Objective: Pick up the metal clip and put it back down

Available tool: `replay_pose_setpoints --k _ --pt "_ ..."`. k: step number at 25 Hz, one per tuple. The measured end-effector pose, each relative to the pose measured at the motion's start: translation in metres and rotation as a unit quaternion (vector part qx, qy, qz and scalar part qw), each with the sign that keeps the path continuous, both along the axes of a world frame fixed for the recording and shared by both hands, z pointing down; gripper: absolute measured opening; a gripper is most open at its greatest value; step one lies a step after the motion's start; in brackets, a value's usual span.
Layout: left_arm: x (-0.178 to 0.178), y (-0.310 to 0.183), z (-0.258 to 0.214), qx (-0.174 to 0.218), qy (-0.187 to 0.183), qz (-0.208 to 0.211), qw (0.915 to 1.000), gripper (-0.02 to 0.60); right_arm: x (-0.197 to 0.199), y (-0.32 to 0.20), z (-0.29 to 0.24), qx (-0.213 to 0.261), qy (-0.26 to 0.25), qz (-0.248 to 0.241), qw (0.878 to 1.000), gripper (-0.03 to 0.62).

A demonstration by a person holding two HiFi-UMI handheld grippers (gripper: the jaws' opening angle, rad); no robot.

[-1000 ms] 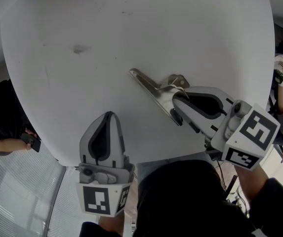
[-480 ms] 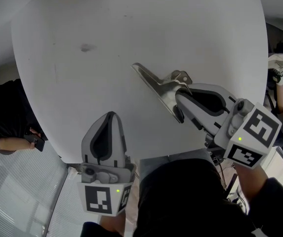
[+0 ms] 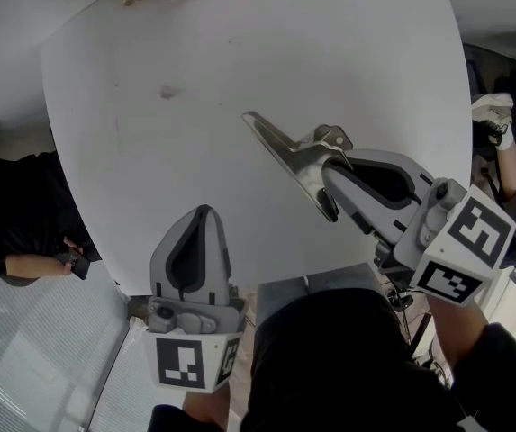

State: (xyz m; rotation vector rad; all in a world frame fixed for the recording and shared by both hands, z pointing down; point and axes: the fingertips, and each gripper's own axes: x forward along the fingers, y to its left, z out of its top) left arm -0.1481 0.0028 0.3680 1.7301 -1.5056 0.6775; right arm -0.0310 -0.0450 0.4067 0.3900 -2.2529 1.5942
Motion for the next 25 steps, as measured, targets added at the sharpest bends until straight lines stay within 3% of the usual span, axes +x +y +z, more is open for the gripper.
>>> replay_pose_setpoints --k 25 --pt "-0.009 -0.014 -0.096 0.107 -0.026 0.031 0.9934 0.018 0.004 -0.034 -0.112 0.124 -0.022 0.061 0.99 0.04"
